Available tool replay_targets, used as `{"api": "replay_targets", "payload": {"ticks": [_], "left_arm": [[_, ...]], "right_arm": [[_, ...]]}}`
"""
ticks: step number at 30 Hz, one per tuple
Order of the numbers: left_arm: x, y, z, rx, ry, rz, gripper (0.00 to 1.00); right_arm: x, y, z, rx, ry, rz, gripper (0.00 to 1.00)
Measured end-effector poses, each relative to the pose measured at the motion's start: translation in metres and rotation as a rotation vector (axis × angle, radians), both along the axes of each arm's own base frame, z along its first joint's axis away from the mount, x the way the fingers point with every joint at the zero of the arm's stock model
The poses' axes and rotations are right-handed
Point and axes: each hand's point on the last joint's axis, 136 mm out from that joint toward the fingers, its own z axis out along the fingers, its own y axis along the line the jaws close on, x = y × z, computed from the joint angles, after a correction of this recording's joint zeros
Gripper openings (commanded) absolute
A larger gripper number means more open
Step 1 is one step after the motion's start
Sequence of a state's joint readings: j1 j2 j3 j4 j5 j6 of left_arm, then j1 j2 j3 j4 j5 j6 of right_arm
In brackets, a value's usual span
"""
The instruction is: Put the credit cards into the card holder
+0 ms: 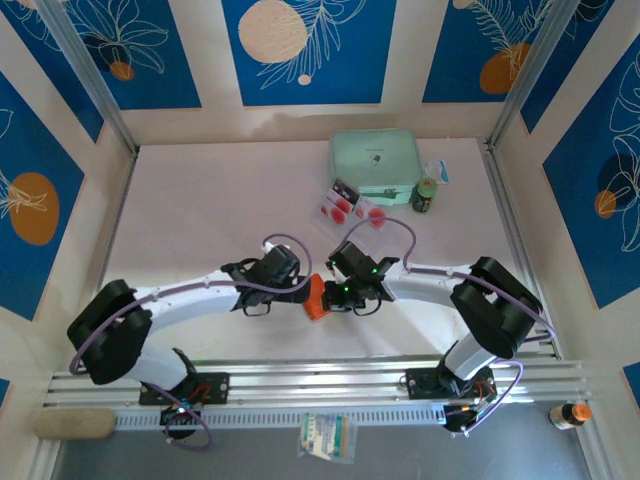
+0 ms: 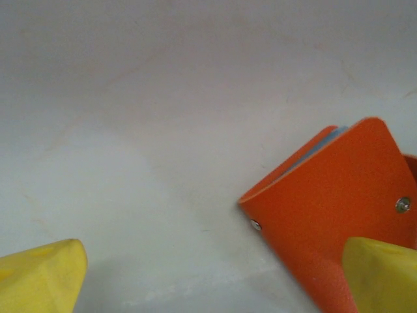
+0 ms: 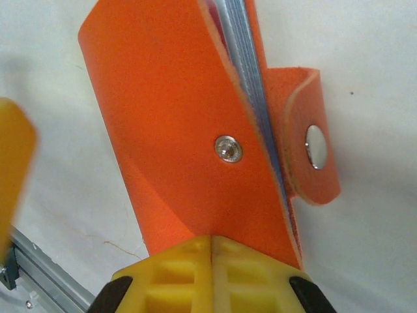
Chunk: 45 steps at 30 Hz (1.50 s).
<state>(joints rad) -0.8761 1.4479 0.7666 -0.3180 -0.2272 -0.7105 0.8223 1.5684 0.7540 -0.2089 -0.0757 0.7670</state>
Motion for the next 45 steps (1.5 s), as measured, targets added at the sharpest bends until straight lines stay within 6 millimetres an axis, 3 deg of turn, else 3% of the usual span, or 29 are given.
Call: {"api": "replay_targets", "payload": {"ticks": [6, 12, 20, 35, 45], "left_arm": [[0.003, -0.005, -0.014, 0.046, 0.014, 0.032, 1.0], [0.01, -0.004, -0.02, 0.114, 0.016, 0.037, 1.0], [0.012, -0.007, -0.021, 0.204, 0.003, -0.024, 1.0], [0.013, -0.008, -0.019, 0.262, -0.031, -0.059, 1.0], [0.013, -0.008, -0.019, 0.263, -0.032, -0.059, 1.0]], "right_arm": [[0.001, 0.0, 0.006, 0.02, -0.01, -0.004, 0.01], [0.018, -0.014, 0.03, 0.058, -0.051, -0.057, 0.03], [0.05, -0.045, 0.044, 0.057, -0.06, -0.13, 0.22], [0.052, -0.023, 0.029, 0.017, -0.012, 0.007, 0.27], [0.05, -0.018, 0.023, -0.012, -0.007, 0.044, 0.21]]}}
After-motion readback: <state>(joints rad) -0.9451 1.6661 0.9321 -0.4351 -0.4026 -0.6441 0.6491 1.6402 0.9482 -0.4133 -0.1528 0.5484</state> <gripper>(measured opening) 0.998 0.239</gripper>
